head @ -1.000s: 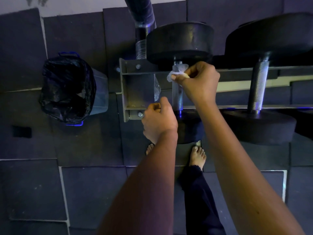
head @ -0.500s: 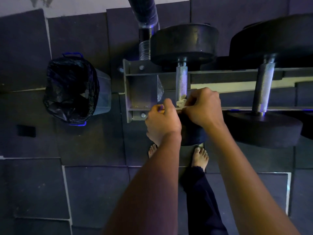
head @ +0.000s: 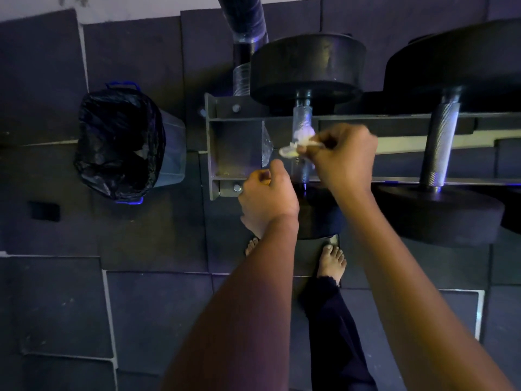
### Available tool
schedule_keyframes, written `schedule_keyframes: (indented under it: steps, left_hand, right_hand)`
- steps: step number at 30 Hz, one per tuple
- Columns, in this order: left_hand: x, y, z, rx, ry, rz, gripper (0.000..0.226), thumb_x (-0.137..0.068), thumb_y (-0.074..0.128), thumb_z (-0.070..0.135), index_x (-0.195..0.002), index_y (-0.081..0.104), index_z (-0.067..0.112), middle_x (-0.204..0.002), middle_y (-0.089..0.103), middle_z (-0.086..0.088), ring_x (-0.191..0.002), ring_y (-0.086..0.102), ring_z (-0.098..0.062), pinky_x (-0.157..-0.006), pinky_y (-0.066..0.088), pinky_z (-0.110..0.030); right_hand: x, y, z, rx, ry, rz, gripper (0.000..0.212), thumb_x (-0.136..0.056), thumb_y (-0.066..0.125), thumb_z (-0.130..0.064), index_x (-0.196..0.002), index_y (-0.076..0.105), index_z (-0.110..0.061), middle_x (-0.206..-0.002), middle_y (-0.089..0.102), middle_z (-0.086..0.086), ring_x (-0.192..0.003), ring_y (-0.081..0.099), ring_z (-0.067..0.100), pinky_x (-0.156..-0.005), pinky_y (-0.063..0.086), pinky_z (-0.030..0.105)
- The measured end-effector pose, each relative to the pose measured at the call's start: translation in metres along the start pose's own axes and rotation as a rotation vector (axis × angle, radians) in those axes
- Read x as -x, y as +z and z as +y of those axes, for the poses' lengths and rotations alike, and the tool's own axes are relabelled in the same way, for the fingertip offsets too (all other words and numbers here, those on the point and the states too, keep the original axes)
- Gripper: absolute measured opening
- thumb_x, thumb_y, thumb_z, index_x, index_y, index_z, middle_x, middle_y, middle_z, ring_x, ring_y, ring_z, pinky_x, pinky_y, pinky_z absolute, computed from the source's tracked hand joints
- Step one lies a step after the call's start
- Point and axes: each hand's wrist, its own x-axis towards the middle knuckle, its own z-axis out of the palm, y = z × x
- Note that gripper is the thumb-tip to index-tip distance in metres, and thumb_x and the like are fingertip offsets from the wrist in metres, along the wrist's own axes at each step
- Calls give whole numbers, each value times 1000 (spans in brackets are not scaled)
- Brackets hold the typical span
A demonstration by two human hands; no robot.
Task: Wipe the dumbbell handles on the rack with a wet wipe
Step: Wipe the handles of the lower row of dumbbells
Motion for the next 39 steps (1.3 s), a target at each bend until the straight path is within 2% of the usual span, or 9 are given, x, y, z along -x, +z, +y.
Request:
schedule_keyframes:
  steps: [3,6,8,10,16,20,25,33,39]
  left_hand:
    - [1,0,-1,18,10,6,33,-83,49,44,-61,55,20,-64,54,3,-65,51,-18,-82,47,-45]
    - [0,1,-2,28,21,10,34,-84,50,45,-61,54,21,-64,54,4,-65,51,-17,-79,47,-43]
    - [0,1,-1,34,9,10,33,-84,50,45,-61,56,21,-67,56,3,-68,53,-19,-77,47,-41]
    - [-1,1,-1,33,1,16,33,-83,50,46,-64,59,21,-70,59,1,-71,55,-21,-78,47,-41]
    - [0,0,-1,53,11,12,35,-84,48,49,-74,63,19,-75,58,4,-71,53,-17,-86,47,-44]
    - [-2,2,-4,50,26,30,37,-82,46,50,-66,57,18,-80,61,-3,-71,54,-20,-83,48,-45]
    - [0,1,-3,36,35,28,38,-78,41,54,-69,57,20,-81,63,-3,-73,57,-22,-85,49,-48]
    - [0,-2,-3,5,41,7,43,-81,40,56,-78,63,19,-85,63,-2,-82,58,-25,-87,49,-48]
    - [1,-6,-6,45,34,-62,49,-74,40,61,-82,67,22,-88,67,-2,-85,61,-28,-87,50,-47]
  right_hand:
    - [-29,2,-14,-56,0,92,20,-68,86,-28,-79,76,-15,-65,64,-6,-53,51,-7,-48,36,4]
    - [-35,4,-15,-51,12,114,19,-67,86,-28,-75,75,-15,-67,66,-2,-63,62,9,-53,41,14]
    - [-25,4,-9,12,21,81,18,-67,85,-26,-74,74,-13,-68,66,2,-66,60,12,-57,39,18]
    - [-7,6,1,72,12,25,18,-70,84,-23,-72,72,-10,-66,65,3,-63,58,13,-51,37,19]
    - [25,10,19,91,31,-38,8,-73,77,-14,-72,71,-10,-71,67,3,-72,64,18,-65,56,34]
    - [24,7,17,52,72,-48,9,-71,80,-12,-70,71,-10,-69,67,1,-67,63,13,-60,53,27]
    - [27,5,16,0,116,-42,19,-72,81,-13,-64,65,-17,-65,63,-6,-58,56,-1,-45,37,4]
    - [30,2,11,-77,173,-78,22,-71,84,-16,-64,63,-17,-64,62,-8,-58,55,-2,-45,42,5]
    - [32,-1,10,-99,183,-93,30,-70,85,-20,-58,57,-20,-61,59,-8,-56,53,0,-50,43,15]
